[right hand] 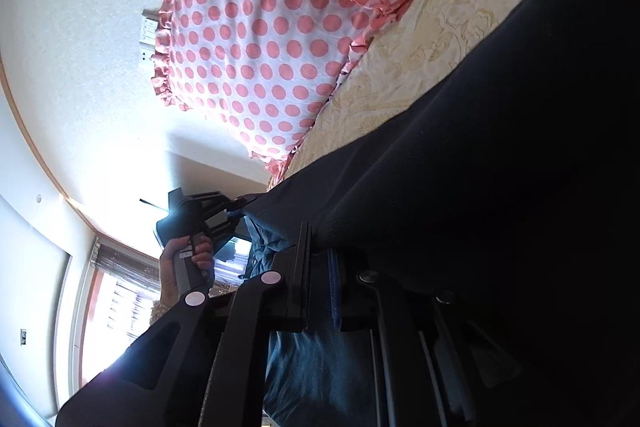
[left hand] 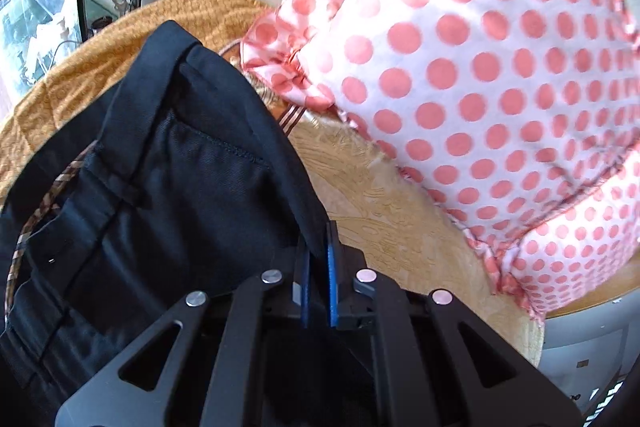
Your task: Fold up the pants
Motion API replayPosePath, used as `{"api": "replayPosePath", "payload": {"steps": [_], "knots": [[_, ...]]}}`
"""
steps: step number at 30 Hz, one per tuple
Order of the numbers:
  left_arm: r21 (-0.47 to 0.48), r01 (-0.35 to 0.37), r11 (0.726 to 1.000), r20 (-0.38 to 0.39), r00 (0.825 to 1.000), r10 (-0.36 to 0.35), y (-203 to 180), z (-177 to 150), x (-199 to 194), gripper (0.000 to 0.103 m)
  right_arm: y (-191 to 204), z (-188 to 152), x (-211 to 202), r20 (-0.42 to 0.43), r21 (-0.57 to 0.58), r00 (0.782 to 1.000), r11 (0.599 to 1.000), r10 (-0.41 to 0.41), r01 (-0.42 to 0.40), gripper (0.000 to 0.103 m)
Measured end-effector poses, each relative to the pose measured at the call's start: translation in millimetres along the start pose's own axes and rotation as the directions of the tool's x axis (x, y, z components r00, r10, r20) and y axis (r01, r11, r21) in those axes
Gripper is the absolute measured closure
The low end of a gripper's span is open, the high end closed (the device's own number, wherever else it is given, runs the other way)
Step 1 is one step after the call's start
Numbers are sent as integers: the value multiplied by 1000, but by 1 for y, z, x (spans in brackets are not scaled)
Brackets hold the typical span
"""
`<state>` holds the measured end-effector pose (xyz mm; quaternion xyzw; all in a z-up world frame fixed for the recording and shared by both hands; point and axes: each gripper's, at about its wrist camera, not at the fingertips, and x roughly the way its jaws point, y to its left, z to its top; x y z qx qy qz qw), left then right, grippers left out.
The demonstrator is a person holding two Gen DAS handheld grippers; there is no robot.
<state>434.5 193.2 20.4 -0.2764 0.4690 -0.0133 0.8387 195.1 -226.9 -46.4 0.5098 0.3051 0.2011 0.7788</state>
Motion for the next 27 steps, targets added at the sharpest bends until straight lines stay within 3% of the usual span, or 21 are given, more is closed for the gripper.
{"api": "replayPosePath", "payload": {"steps": [5,12,21,25,27], "knots": [[21,81,996,101,991,-83,11,-31,-62,97,11,-1,-22,16,-46,999,998,43,-42,95],[25,152,988,254,955,-153,62,-126,-141,97,20,-21,-55,-11,-139,998,989,54,-55,95],[-107,175,979,339,932,-130,125,-230,-147,97,6,-45,-70,-72,-144,997,989,11,-21,95],[-93,161,983,409,906,-110,130,-257,-162,97,13,-49,-82,-69,-185,998,982,13,-26,95],[-85,148,985,422,901,-99,130,-265,-166,97,16,-53,-88,-64,-211,998,977,4,-18,95]]}}
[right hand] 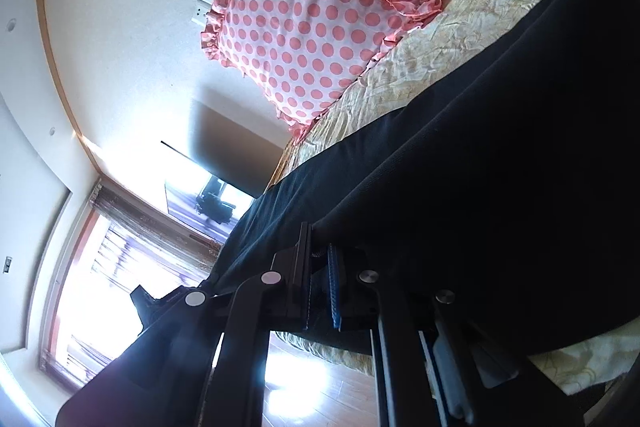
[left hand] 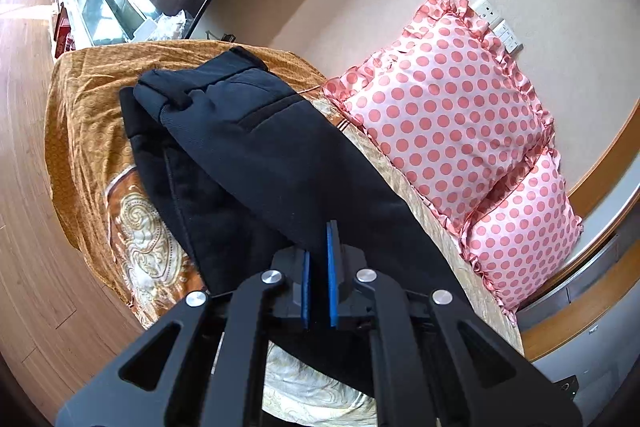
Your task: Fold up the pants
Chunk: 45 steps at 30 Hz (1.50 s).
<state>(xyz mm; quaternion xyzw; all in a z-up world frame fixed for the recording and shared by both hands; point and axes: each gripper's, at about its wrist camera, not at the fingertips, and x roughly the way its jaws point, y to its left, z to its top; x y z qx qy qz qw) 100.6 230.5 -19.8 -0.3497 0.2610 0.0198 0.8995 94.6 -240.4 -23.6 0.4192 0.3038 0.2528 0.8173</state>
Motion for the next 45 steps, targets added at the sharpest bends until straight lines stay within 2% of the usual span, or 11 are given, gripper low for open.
{"api": "replayPosePath", "payload": {"steps": [6,11,13,16,18,21,24,28,32,40,45], "knots": [[-44,-55,998,-40,998,53,24,-25,12,96,-23,-22,3,-60,21,994,996,-87,89,95],[17,-75,997,12,997,75,21,-34,9,89,-23,-27,1,-85,-16,986,989,-146,145,89],[45,-74,996,29,997,73,17,-37,5,65,-22,-28,-2,-97,-23,983,987,-158,157,85],[86,-103,991,98,991,94,9,-42,-11,28,-20,-30,-12,-109,-25,982,988,-152,150,62],[119,-114,986,172,981,92,5,-46,-28,21,-19,-30,-26,-102,-27,982,987,-159,157,46],[185,-155,970,315,945,91,-5,-54,-57,12,-29,-23,-62,-51,37,986,986,-160,162,44],[256,-136,957,380,924,30,-22,-59,-73,3,-63,-3,-120,112,220,974,960,-198,170,44],[349,-32,936,290,954,-75,-49,-65,-63,2,-107,22,-172,239,443,924,880,-299,170,44],[369,44,928,158,981,-110,-70,-75,-34,2,-130,40,-188,279,525,878,828,-389,200,44],[399,87,913,52,992,-117,-84,-91,-9,2,-130,62,-178,274,545,833,792,-480,276,45],[405,98,909,46,991,-128,-86,-90,-9,2,-150,61,-185,276,600,817,755,-506,265,75]]}}
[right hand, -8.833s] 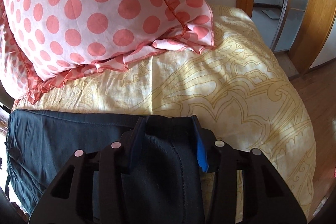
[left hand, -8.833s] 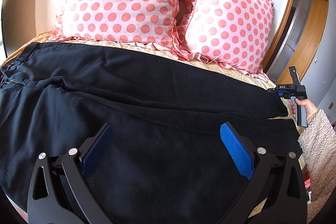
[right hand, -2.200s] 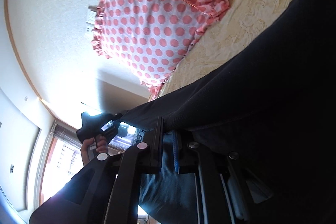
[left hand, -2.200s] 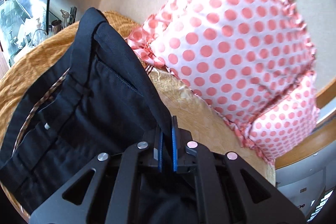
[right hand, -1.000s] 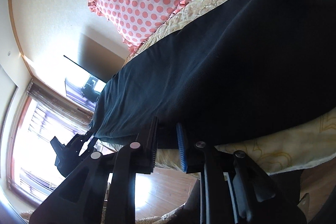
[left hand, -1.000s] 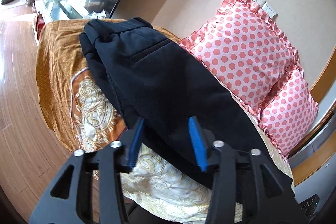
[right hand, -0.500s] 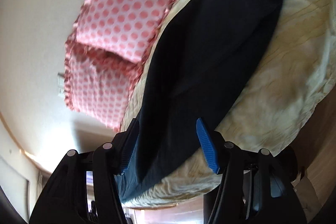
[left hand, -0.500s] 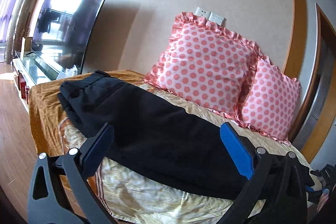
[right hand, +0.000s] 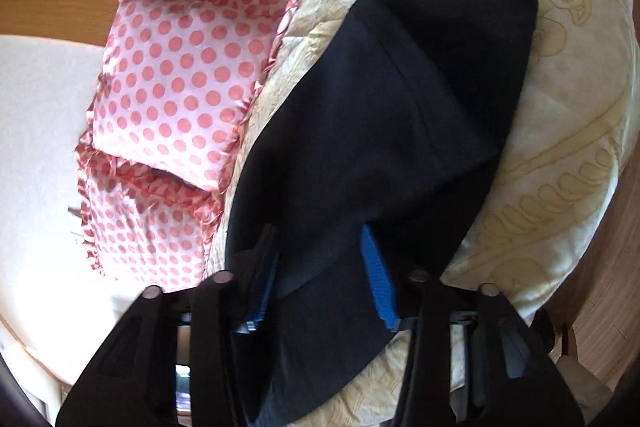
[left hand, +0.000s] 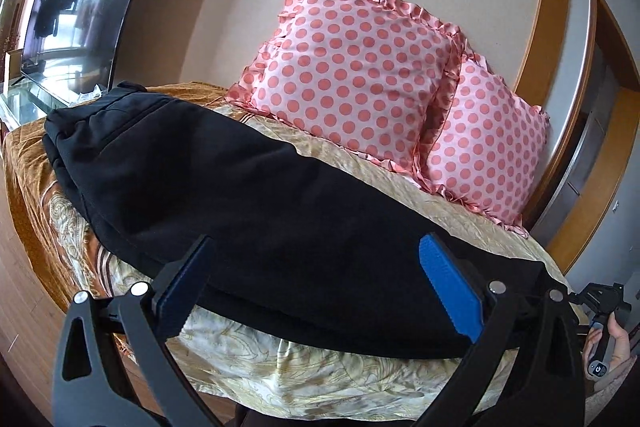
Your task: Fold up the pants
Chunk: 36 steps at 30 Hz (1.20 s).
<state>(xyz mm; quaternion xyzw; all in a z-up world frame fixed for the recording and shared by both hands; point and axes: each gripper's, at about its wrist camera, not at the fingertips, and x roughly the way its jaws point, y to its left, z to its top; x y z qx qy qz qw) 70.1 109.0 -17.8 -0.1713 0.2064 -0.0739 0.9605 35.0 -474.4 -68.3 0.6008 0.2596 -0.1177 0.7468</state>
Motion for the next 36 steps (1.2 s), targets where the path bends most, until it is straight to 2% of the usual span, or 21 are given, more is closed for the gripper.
{"api": "replayPosePath", "payload": {"steps": [3,8,13,19,24,28,30,31,32,33,34,35,36], "knots": [[6,-3,1000,5,1000,3,-1,1,0,2,-7,0,-1,-6,22,1000,1000,2,-2,84],[5,7,1000,1,1000,-7,-4,1,3,2,-13,-12,-16,24,54,999,998,-34,33,83],[14,28,1000,-19,999,-27,-10,-1,8,2,-11,-5,-12,71,83,996,995,-57,51,83],[39,11,999,2,1000,-11,-11,0,3,2,-18,-5,-23,141,105,988,993,-65,50,83],[28,8,1000,3,1000,-8,-8,1,6,2,-29,-1,-34,128,173,991,985,-47,25,82],[19,30,999,-19,999,-30,-10,-1,13,2,-28,6,-34,162,171,986,985,-44,16,71],[29,34,999,-25,999,-33,-13,-2,15,2,-21,10,-31,172,141,985,990,-30,6,55],[34,35,999,-26,999,-34,-14,-3,15,2,-17,11,-29,180,119,983,993,-30,8,54],[37,33,999,-25,999,-32,-14,-3,15,2,-16,12,-28,188,103,981,994,-36,17,55],[37,33,999,-25,999,-32,-14,-3,15,2,-13,12,-27,206,78,977,996,-46,30,66],[34,33,999,-24,999,-32,-13,-3,14,2,-12,13,-27,210,53,977,999,-22,11,77],[30,31,999,-23,999,-31,-12,-2,14,2,-11,14,-26,205,26,979,1000,3,-8,93],[27,30,999,-21,999,-29,-11,-2,13,2,-13,15,-28,203,20,979,999,23,-27,96]]}}
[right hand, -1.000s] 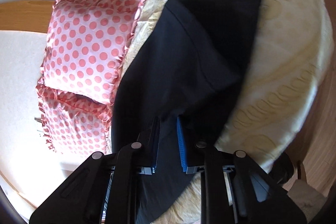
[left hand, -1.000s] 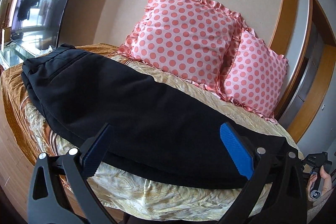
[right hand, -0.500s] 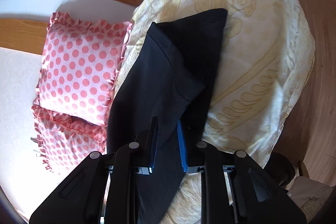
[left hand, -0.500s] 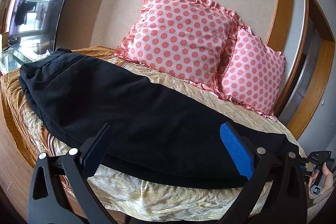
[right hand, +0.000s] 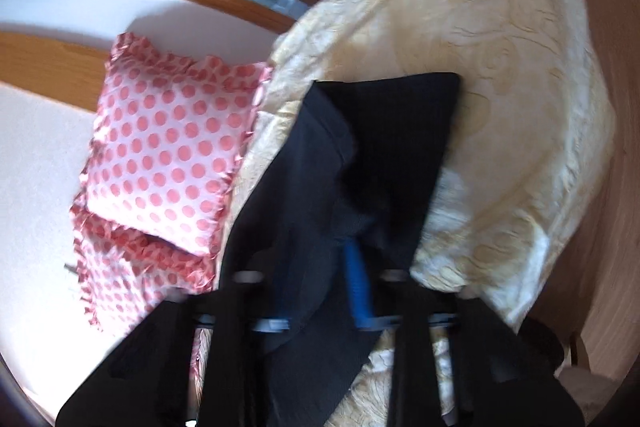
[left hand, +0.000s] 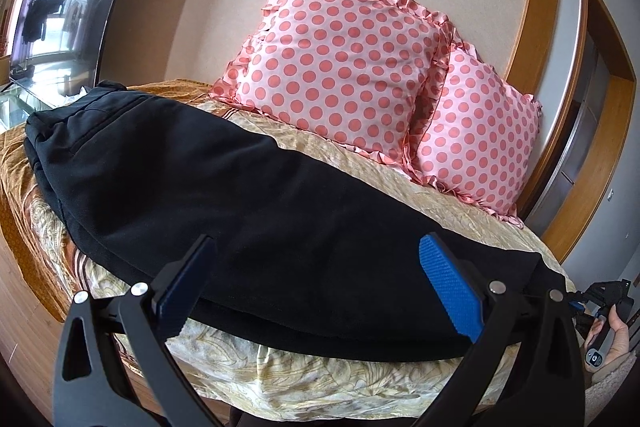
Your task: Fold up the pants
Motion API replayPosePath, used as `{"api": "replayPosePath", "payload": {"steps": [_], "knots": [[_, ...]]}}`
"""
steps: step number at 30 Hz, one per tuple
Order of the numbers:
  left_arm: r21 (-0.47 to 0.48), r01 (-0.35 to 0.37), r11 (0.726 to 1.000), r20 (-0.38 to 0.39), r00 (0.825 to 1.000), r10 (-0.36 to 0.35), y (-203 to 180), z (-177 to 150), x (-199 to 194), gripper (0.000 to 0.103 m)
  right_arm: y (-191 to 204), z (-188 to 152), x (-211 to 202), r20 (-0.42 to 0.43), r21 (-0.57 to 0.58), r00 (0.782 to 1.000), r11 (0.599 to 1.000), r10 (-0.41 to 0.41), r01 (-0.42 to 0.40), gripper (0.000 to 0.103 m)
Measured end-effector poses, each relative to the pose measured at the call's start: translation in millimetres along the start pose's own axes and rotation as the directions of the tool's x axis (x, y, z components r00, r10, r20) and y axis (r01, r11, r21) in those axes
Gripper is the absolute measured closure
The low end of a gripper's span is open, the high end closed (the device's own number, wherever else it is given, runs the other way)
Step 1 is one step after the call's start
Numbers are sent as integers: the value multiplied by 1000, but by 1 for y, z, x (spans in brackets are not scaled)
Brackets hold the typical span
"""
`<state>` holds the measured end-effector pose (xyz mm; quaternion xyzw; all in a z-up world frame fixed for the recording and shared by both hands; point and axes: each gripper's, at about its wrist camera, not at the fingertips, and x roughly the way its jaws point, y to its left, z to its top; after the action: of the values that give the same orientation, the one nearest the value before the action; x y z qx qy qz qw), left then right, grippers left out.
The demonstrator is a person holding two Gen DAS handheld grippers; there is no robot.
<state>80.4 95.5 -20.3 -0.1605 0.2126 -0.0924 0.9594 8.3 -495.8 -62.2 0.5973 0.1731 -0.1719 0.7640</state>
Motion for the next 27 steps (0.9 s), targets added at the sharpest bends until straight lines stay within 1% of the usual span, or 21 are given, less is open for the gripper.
{"api": "replayPosePath", "payload": {"steps": [1,2,5,7,9,11,14,16,17,18,19,20,21,22,24,26,27], "knots": [[-1,-4,1000,2,1000,4,1,1,-1,2,0,2,-3,3,-6,1000,1000,14,-14,96],[0,-9,1000,4,1000,9,2,1,-1,2,1,5,-9,13,-26,999,998,49,-48,98],[-3,-18,1000,8,1000,18,3,3,-1,2,6,17,-29,67,-78,993,992,100,-94,98],[-8,-15,1000,7,1000,15,3,4,0,2,6,30,-48,123,-94,986,990,112,-100,98],[-4,-12,1000,7,1000,12,2,4,0,2,1,43,-58,154,-77,982,992,109,-99,98],[3,-11,1000,8,1000,11,0,5,2,2,-10,55,-54,125,-47,989,996,83,-77,98],[12,-13,1000,1,1000,13,-4,5,4,2,-19,63,-44,79,-2,993,996,90,-90,98],[19,-12,1000,-6,1000,13,-6,5,6,2,-10,65,-42,77,-26,991,994,109,-107,98],[23,-15,1000,-7,1000,15,-7,5,5,2,-4,65,-44,81,-42,988,990,134,-131,98],[27,-17,999,-7,1000,17,-8,5,5,2,3,64,-47,83,-70,983,985,161,-155,98],[32,-19,999,-4,1000,19,-9,5,5,2,9,63,-50,89,-110,982,981,167,-157,98],[35,-23,999,-2,1000,23,-9,4,5,2,12,62,-51,95,-148,984,980,150,-135,98],[36,-25,999,-5,1000,26,-9,4,6,2,10,62,-49,89,-161,990,983,108,-93,98],[35,-23,999,-12,1000,23,-9,3,8,2,2,63,-43,72,-148,996,988,50,-39,98],[32,-12,999,-34,999,14,-9,2,13,2,-20,63,-32,10,-96,1000,995,-25,26,98],[36,-8,999,-45,999,10,-10,1,15,2,-33,60,-31,-17,-85,998,995,-61,60,98],[40,-6,999,-47,999,8,-12,1,16,2,-37,58,-33,-26,-75,997,995,-68,66,90]]}}
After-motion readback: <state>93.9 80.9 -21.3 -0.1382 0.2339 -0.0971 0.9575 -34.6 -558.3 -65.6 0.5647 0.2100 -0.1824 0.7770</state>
